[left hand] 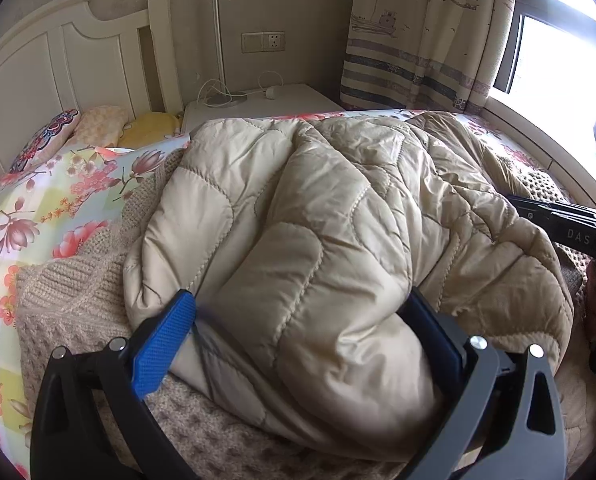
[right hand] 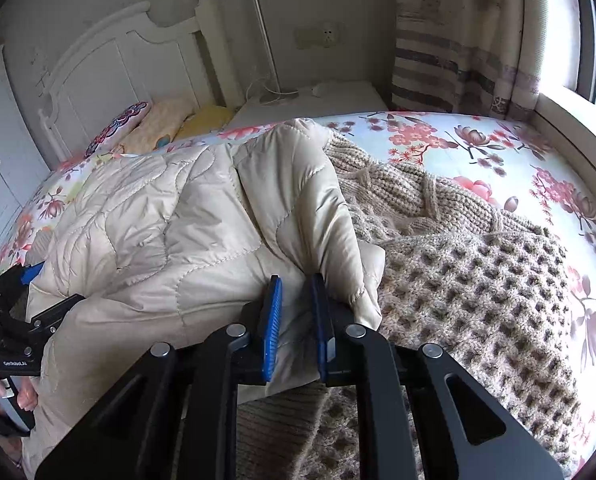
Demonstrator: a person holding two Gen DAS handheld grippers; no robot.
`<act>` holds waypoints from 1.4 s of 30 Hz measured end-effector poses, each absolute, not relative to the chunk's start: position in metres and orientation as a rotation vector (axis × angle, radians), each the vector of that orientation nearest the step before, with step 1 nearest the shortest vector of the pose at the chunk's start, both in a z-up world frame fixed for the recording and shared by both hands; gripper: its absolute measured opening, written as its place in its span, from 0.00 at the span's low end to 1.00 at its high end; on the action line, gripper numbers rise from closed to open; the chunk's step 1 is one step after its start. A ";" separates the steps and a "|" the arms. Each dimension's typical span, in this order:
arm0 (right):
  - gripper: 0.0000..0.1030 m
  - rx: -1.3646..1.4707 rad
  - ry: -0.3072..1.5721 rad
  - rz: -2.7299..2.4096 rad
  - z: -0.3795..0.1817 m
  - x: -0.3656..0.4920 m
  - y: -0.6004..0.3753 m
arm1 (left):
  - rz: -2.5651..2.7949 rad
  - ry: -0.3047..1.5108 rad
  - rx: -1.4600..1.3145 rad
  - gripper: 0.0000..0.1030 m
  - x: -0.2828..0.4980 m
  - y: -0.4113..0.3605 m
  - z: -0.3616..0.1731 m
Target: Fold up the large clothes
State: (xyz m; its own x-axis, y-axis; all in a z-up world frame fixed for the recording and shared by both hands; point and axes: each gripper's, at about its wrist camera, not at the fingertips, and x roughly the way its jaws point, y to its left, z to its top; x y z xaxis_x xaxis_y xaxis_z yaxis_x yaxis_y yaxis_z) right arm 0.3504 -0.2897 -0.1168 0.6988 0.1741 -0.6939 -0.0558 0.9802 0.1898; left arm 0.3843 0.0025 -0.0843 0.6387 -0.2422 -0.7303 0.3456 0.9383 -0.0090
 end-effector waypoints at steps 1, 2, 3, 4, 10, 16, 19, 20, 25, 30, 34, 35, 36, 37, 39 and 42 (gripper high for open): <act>0.12 0.168 0.786 0.134 -0.119 0.350 -0.293 | -0.337 0.817 0.134 0.98 0.384 0.003 -0.084; 0.12 0.176 0.785 0.139 -0.119 0.350 -0.294 | -0.336 0.826 0.131 0.98 0.384 0.002 -0.082; 0.12 0.182 0.785 0.142 -0.119 0.350 -0.295 | -0.330 0.844 0.115 0.98 0.385 0.003 -0.077; 0.12 0.184 0.784 0.143 -0.119 0.349 -0.296 | -0.332 0.849 0.091 0.98 0.385 0.004 -0.070; 0.13 0.158 0.778 0.128 -0.118 0.347 -0.288 | -0.266 0.707 -0.039 0.98 0.393 0.005 -0.013; 0.13 0.200 0.776 0.151 -0.118 0.347 -0.294 | -0.110 0.846 0.064 0.98 0.434 0.010 -0.083; 0.13 0.222 0.774 0.161 -0.118 0.347 -0.297 | -0.074 0.820 0.005 0.98 0.429 0.022 -0.075; 0.13 0.239 0.775 0.168 -0.117 0.346 -0.299 | -0.074 0.834 0.015 0.98 0.429 0.021 -0.076; 0.21 0.165 0.701 0.089 -0.085 0.333 -0.290 | -0.058 0.829 0.037 0.98 0.428 0.018 -0.074; 0.43 0.094 0.617 0.071 -0.056 0.350 -0.272 | -0.055 0.826 0.039 0.98 0.426 0.019 -0.079; 0.46 -0.007 0.761 0.038 -0.090 0.391 -0.263 | -0.055 0.825 0.037 0.98 0.426 0.020 -0.079; 0.47 -0.021 0.808 -0.005 -0.105 0.400 -0.266 | -0.055 0.825 0.034 0.98 0.426 0.021 -0.079; 0.50 0.038 0.838 -0.005 -0.118 0.403 -0.277 | -0.054 0.825 0.030 0.98 0.426 0.022 -0.080; 0.50 0.120 0.836 0.017 -0.117 0.402 -0.289 | -0.055 0.830 0.025 0.98 0.426 0.023 -0.081; 0.52 0.176 0.826 0.017 -0.111 0.400 -0.300 | -0.061 0.834 0.013 0.98 0.428 0.026 -0.081; 0.53 0.155 0.765 -0.015 -0.097 0.379 -0.298 | -0.069 0.839 -0.008 0.98 0.429 0.029 -0.081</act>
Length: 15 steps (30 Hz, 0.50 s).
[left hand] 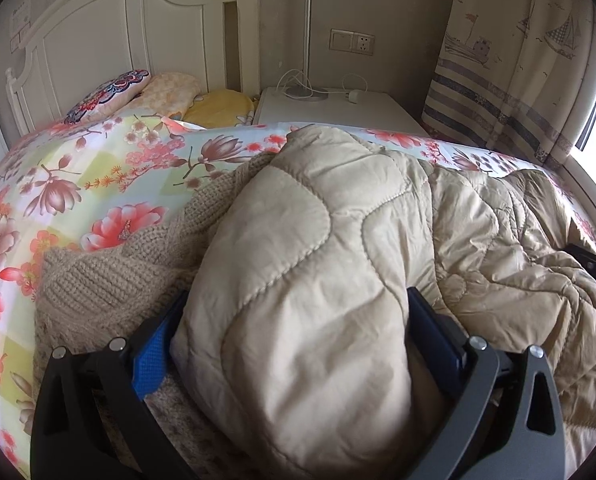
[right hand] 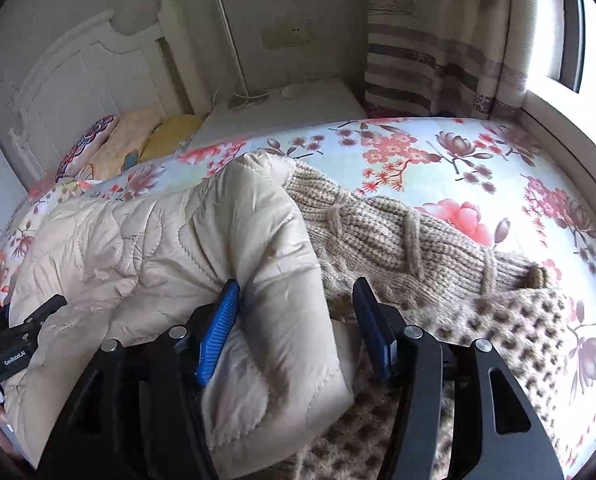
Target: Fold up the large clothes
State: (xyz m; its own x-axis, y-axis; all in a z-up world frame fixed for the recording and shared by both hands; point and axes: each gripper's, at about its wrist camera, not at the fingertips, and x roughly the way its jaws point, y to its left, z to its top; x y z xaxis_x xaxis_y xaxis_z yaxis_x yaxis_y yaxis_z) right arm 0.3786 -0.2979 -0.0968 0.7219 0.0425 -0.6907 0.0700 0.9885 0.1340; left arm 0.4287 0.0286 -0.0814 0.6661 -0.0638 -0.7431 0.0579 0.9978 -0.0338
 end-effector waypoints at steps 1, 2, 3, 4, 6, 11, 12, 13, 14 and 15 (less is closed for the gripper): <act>0.53 0.122 0.715 -0.010 -0.086 0.364 -0.292 | -0.070 0.839 -0.010 0.98 0.429 0.030 -0.082; 0.53 0.100 0.668 0.010 -0.076 0.349 -0.285 | -0.070 0.839 -0.012 0.98 0.429 0.030 -0.082; 0.54 0.083 0.634 0.029 -0.069 0.336 -0.278 | -0.070 0.839 -0.012 0.98 0.429 0.030 -0.082; 0.55 0.059 0.606 0.050 -0.063 0.322 -0.270 | -0.069 0.839 -0.012 0.98 0.429 0.030 -0.082; 0.59 -0.007 0.586 0.100 -0.062 0.305 -0.256 | -0.069 0.838 -0.011 0.98 0.429 0.030 -0.082; 0.70 -0.117 0.770 0.095 -0.117 0.323 -0.247 | -0.068 0.839 -0.007 0.98 0.428 0.030 -0.082; 0.77 -0.038 0.783 0.095 -0.118 0.325 -0.259 | -0.069 0.844 -0.006 0.98 0.429 0.030 -0.082; 0.77 0.023 0.802 0.097 -0.115 0.328 -0.270 | -0.072 0.847 -0.008 0.98 0.430 0.031 -0.082; 0.77 0.042 0.802 0.087 -0.113 0.328 -0.275 | -0.075 0.853 -0.012 0.98 0.430 0.032 -0.081; 0.77 0.041 0.795 0.071 -0.110 0.325 -0.278 | -0.078 0.860 -0.010 0.98 0.428 0.033 -0.079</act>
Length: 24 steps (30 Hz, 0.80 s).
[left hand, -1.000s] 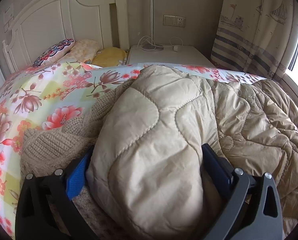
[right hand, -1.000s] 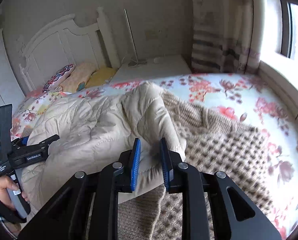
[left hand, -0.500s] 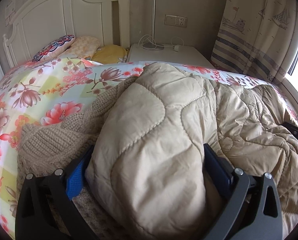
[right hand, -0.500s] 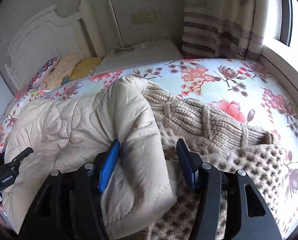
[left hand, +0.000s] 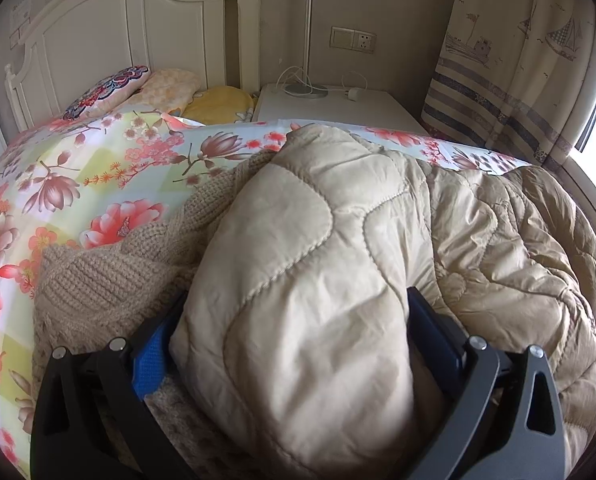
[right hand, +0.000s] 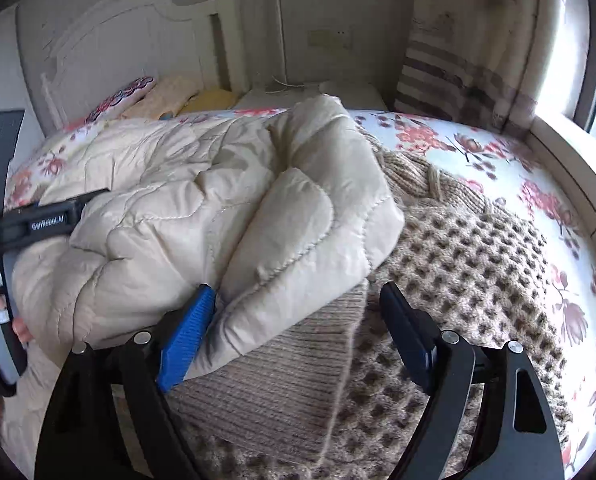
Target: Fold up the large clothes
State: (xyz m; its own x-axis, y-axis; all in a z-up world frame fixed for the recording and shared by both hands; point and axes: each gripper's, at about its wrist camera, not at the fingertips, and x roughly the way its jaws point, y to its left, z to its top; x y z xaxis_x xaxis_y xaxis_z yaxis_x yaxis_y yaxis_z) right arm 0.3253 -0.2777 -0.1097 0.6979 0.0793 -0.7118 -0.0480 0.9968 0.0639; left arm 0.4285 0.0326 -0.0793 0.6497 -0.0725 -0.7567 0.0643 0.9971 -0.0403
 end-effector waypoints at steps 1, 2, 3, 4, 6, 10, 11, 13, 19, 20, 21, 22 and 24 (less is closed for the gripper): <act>0.77 0.040 0.784 0.065 -0.107 0.321 -0.279 | -0.076 0.860 0.003 0.98 0.425 0.033 -0.075; 0.77 0.047 0.761 0.062 -0.101 0.313 -0.281 | -0.071 0.834 0.019 0.98 0.417 0.033 -0.067; 0.77 0.058 0.733 0.064 -0.095 0.304 -0.283 | -0.063 0.791 0.033 0.98 0.406 0.034 -0.059; 0.77 0.068 0.706 0.068 -0.090 0.295 -0.285 | -0.055 0.735 0.053 0.98 0.393 0.035 -0.048; 0.77 0.101 0.643 0.066 -0.078 0.278 -0.291 | -0.062 0.646 0.093 0.98 0.363 0.032 -0.030; 0.77 0.107 0.568 0.110 -0.064 0.264 -0.282 | -0.137 0.604 0.139 0.98 0.326 0.017 -0.022; 0.77 0.082 0.578 0.122 -0.066 0.265 -0.275 | -0.141 0.625 0.164 0.98 0.324 0.011 -0.028; 0.77 0.028 0.621 0.135 -0.080 0.272 -0.260 | -0.140 0.668 0.218 0.98 0.325 0.002 -0.047; 0.79 0.058 0.756 0.092 -0.114 0.291 -0.267 | -0.190 0.811 0.071 0.98 0.346 0.022 -0.080; 0.80 0.066 0.762 0.094 -0.116 0.292 -0.269 | -0.199 0.817 0.066 0.98 0.346 0.023 -0.081; 0.81 0.080 0.767 0.102 -0.118 0.292 -0.271 | -0.201 0.817 0.062 0.98 0.346 0.024 -0.081; 0.81 0.086 0.765 0.102 -0.117 0.291 -0.271 | -0.200 0.815 0.063 0.98 0.345 0.023 -0.081; 0.81 0.076 0.761 0.085 -0.111 0.285 -0.270 | -0.175 0.793 0.079 0.98 0.339 0.023 -0.076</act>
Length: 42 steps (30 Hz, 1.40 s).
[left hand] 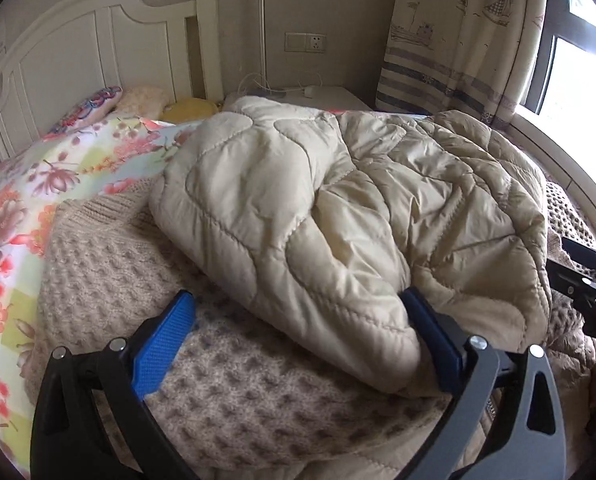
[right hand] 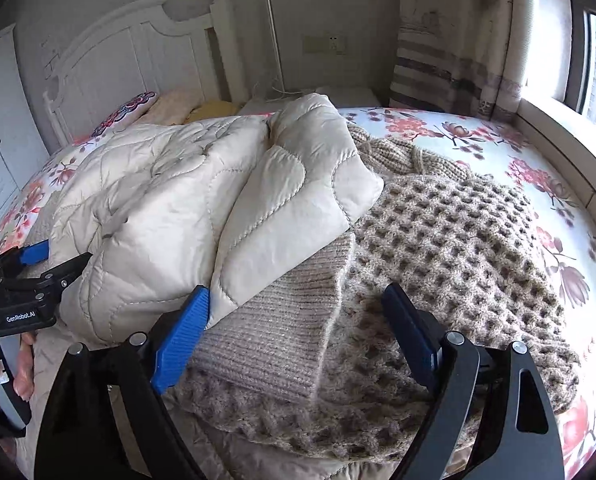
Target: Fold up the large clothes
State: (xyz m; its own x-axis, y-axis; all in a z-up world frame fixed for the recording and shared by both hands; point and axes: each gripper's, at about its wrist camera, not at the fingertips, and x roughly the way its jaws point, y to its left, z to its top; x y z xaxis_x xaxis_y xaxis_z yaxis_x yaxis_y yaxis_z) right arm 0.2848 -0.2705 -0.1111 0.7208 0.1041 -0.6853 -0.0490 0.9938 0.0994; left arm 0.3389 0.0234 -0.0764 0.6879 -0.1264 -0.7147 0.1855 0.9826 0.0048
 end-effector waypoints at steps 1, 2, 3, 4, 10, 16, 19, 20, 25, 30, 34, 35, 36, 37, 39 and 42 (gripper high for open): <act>0.81 0.069 0.753 0.082 -0.106 0.278 -0.270 | -0.159 0.773 0.082 0.98 0.331 0.024 -0.070; 0.81 0.062 0.736 0.094 -0.101 0.267 -0.270 | -0.155 0.745 0.075 0.98 0.321 0.025 -0.062; 0.81 0.052 0.718 0.120 -0.096 0.254 -0.268 | -0.167 0.711 0.068 0.98 0.306 0.029 -0.052; 0.82 0.037 0.704 0.147 -0.090 0.241 -0.268 | -0.173 0.687 0.073 0.98 0.292 0.033 -0.045; 0.84 -0.068 0.772 0.200 -0.106 0.190 -0.273 | -0.036 0.837 0.140 0.98 0.249 0.072 -0.073; 0.88 -0.016 0.828 0.117 -0.124 0.182 -0.296 | -0.025 0.868 0.047 0.98 0.227 0.104 -0.084; 0.88 -0.047 0.761 0.119 -0.108 0.158 -0.295 | -0.021 0.829 0.080 0.98 0.201 0.103 -0.067; 0.88 -0.056 0.738 0.144 -0.104 0.146 -0.293 | -0.037 0.812 0.084 0.98 0.189 0.101 -0.064; 0.88 -0.193 0.805 0.205 -0.137 0.112 -0.278 | -0.053 0.859 0.170 0.98 0.149 0.099 -0.090; 0.89 -0.080 0.745 0.210 -0.139 0.076 -0.300 | -0.065 0.804 0.129 0.98 0.123 0.112 -0.088; 0.89 -0.097 0.707 0.214 -0.136 0.025 -0.327 | -0.098 0.759 0.120 0.98 0.085 0.127 -0.080; 0.89 -0.078 0.717 0.215 -0.140 0.015 -0.336 | -0.110 0.763 0.104 0.98 0.075 0.132 -0.082; 0.89 -0.051 0.734 0.216 -0.146 0.004 -0.344 | -0.119 0.772 0.080 0.98 0.064 0.138 -0.086; 0.89 -0.025 0.745 0.213 -0.153 -0.007 -0.352 | -0.122 0.785 0.057 0.98 0.054 0.144 -0.090; 0.89 0.024 0.768 0.210 -0.165 -0.021 -0.363 | -0.130 0.804 0.021 0.98 0.038 0.155 -0.100; 0.88 0.118 0.777 0.229 -0.183 -0.032 -0.374 | -0.148 0.821 -0.018 0.98 0.017 0.168 -0.116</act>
